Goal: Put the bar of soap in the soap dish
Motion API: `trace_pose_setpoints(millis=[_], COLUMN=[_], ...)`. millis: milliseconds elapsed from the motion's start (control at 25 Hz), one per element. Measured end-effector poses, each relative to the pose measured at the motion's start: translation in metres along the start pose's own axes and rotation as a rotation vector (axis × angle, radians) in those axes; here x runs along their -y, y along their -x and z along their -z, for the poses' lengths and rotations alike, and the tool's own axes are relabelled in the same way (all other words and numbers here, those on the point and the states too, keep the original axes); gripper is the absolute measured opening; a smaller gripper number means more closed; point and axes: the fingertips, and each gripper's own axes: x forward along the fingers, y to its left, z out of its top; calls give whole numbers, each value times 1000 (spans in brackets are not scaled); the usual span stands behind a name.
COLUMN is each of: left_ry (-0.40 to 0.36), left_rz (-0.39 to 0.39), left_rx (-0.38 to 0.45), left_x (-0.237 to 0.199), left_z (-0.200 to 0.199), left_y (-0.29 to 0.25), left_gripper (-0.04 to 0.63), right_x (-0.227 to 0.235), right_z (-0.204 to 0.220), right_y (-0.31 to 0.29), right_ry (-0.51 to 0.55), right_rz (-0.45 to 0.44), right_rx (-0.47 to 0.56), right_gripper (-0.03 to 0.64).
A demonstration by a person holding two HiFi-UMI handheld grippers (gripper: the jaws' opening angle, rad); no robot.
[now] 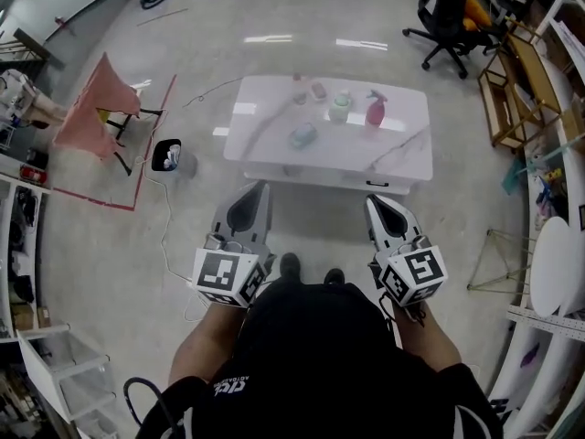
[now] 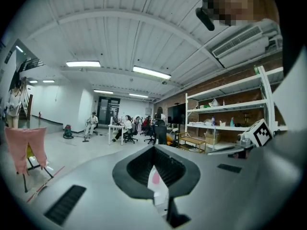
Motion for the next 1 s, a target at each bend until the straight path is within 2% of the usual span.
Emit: trace_pose_setpoints(millis=[160, 360, 520, 680, 1000], left_ry=[-66, -32, -35, -34, -47], left_rz=[48, 67, 99, 66, 61], left_rx=[55, 39, 44, 46, 35], left_x=[33, 39, 36, 18, -2], left_z=[-25, -23, -18, -20, -22], left_y=[9, 24, 33, 35, 33], left_gripper=[8, 8, 8, 8, 8], right_x=[-20, -41, -53, -59, -59], right_z=[-29, -54, -60, -60, -62], right_y=[18, 23, 22, 13, 6], right_ry=[83, 154, 141, 147, 144], right_rz=[-41, -30, -29, -21, 1], right_rx=[48, 80, 100, 99, 102], right_gripper=[15, 14, 14, 14, 14])
